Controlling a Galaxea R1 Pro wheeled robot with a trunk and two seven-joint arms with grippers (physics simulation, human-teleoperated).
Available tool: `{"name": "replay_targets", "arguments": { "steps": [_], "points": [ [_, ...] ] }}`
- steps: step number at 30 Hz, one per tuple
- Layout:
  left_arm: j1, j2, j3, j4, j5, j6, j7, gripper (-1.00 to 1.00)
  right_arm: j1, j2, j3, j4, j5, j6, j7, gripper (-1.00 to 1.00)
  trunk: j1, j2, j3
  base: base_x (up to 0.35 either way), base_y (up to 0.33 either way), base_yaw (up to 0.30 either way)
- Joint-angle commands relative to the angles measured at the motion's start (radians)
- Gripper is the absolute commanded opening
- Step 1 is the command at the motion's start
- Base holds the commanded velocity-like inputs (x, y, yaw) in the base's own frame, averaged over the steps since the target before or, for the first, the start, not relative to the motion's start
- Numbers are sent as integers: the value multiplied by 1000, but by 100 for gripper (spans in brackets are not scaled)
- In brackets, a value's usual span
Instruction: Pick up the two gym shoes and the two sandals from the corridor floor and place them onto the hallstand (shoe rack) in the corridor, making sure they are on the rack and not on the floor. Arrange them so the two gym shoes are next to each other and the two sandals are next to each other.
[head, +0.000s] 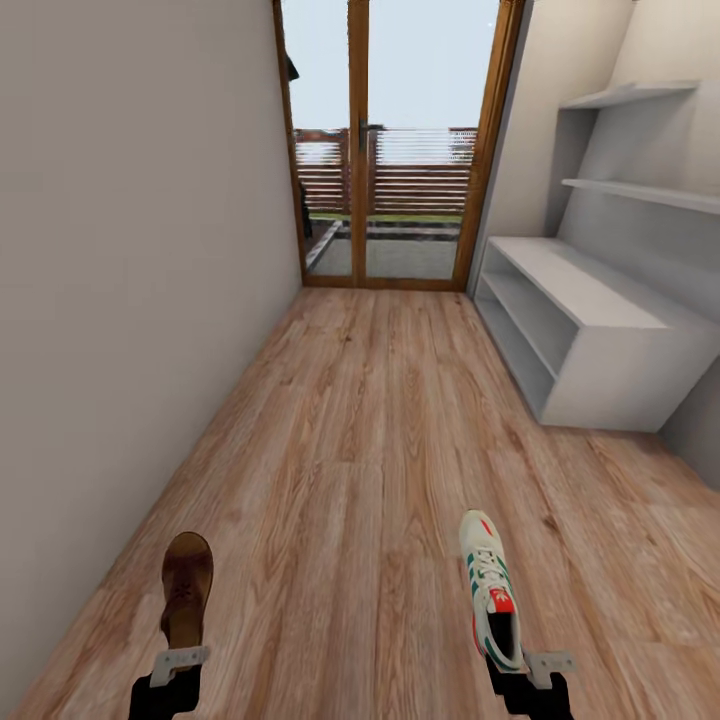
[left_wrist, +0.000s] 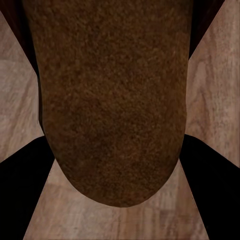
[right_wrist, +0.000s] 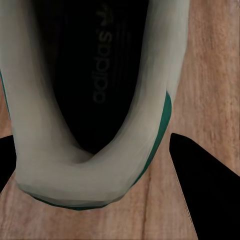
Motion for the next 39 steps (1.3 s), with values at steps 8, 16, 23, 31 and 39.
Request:
{"name": "replay_targets", "arguments": {
  "steps": [8, 16, 23, 31, 39],
  "points": [
    [0, -1, 9, 29, -7, -17, -8, -100, -1, 0, -9, 2, 9, -4, 2, -100, 0, 0, 12, 316, 0, 0],
    [0, -1, 9, 39, -7, -53, -8, -100, 0, 0, -9, 2, 9, -4, 2, -100, 0, 0, 24, 329, 47, 0],
    [0, 0, 9, 39, -7, -56, -8, -100, -1, 0, -9, 2, 9, -4, 2, -100, 0, 0, 35, 327, 108, -11],
    [0, 1, 10, 39, -7, -57, -8, -100, 0, 0, -9, 1, 9, -4, 2, -100, 0, 0, 47, 318, 148, -105],
    [0, 2, 10, 39, -7, -57, -8, -100, -1, 0, -9, 1, 9, -4, 2, -100, 0, 0, 56, 317, 152, -140]
  ]
}}
